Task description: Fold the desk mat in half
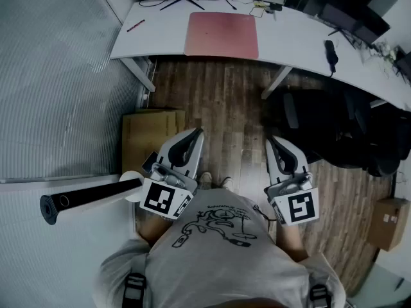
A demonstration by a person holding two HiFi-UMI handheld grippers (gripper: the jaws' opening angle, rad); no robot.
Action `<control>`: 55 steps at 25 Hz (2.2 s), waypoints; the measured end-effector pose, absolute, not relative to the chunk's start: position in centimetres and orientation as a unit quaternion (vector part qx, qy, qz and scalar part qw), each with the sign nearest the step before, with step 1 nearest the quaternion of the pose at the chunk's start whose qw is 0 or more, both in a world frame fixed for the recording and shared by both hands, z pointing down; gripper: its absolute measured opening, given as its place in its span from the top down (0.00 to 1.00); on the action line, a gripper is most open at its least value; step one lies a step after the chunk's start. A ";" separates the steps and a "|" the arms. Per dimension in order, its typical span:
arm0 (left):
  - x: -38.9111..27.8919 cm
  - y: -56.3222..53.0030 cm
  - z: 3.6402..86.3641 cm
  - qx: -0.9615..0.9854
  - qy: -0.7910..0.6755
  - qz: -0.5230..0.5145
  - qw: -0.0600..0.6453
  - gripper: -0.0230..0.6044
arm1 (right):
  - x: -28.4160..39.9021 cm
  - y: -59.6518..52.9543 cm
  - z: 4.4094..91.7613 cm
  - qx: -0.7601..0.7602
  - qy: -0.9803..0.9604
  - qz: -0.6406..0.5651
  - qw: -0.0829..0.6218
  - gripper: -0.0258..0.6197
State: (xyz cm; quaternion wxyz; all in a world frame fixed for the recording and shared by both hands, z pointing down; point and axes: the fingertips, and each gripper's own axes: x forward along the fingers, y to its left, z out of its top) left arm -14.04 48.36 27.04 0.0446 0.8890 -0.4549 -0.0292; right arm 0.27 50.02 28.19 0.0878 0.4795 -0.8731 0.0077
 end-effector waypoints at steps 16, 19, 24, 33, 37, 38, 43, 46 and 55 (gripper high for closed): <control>-22.4 46.0 28.6 0.894 -0.444 -0.023 0.049 0.92 | -8.5 47.6 28.9 0.482 -0.871 0.003 0.088 0.94; -23.3 45.4 28.8 0.894 -0.443 -0.024 0.054 0.92 | -9.2 47.1 29.1 0.484 -0.870 0.004 0.093 0.94; -23.5 44.5 29.0 0.895 -0.441 -0.024 0.057 0.92 | -9.5 46.3 29.2 0.484 -0.870 0.006 0.096 0.94; -22.6 42.6 29.5 0.895 -0.442 -0.027 0.057 0.92 | -8.7 44.5 29.6 0.481 -0.871 -0.001 0.100 0.94; -21.6 41.1 29.3 0.896 -0.440 -0.026 0.055 0.92 | -7.7 43.0 29.7 0.481 -0.871 0.001 0.101 0.94; -21.3 40.7 29.3 0.896 -0.440 -0.026 0.054 0.92 | -7.4 42.6 29.8 0.482 -0.870 0.001 0.102 0.94; -20.0 38.5 29.1 0.896 -0.441 -0.026 0.055 0.92 | -6.0 40.3 29.8 0.482 -0.870 0.003 0.100 0.94; -19.1 37.0 28.9 0.895 -0.441 -0.026 0.056 0.92 | -5.2 38.9 29.7 0.481 -0.871 0.005 0.101 0.94; -16.7 32.9 29.0 0.891 -0.449 -0.026 0.059 0.92 | -2.8 34.4 29.5 0.475 -0.875 0.005 0.092 0.95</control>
